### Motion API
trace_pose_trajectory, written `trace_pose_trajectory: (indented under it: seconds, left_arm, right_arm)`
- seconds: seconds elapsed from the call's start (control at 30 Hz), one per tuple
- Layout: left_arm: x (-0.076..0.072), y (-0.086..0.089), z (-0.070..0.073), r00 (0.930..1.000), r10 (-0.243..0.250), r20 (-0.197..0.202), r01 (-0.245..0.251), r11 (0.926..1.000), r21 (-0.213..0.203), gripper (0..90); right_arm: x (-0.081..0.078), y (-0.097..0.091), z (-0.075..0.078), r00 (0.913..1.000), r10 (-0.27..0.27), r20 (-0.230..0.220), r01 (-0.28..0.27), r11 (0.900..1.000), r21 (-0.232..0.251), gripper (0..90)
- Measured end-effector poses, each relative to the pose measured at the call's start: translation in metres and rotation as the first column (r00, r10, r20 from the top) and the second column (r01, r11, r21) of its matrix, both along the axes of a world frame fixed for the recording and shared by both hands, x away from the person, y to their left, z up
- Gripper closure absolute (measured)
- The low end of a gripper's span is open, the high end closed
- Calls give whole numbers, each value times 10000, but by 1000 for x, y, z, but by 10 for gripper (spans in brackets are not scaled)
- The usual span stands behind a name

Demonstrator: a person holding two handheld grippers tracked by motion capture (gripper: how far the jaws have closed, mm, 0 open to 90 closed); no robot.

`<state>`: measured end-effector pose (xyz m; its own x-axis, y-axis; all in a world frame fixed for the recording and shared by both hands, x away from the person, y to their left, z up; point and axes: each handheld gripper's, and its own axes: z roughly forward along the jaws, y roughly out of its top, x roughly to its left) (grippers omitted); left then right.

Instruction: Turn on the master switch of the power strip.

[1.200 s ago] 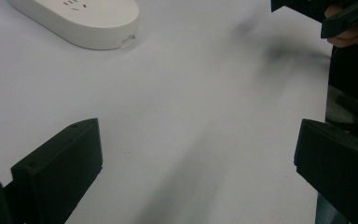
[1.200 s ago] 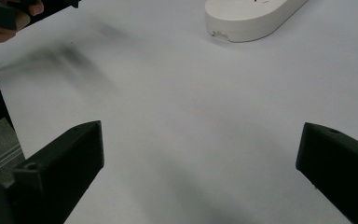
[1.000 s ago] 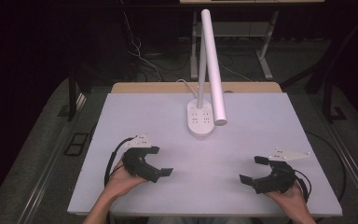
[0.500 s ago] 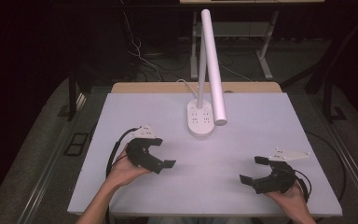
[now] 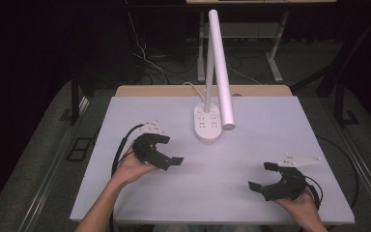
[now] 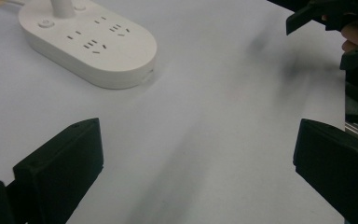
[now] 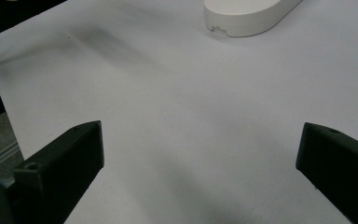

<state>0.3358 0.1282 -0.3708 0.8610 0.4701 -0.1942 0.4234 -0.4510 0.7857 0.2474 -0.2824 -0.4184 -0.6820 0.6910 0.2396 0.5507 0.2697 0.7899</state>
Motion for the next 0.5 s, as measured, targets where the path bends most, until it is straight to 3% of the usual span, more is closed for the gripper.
trace_pose_trajectory:
  seconds: [0.5]
  left_arm:
    - [25,-5,14,9999,37,119,-39,9999,168,5]
  right_arm:
    - [0,0,0,10000,26,-41,-26,10000,-7,2]
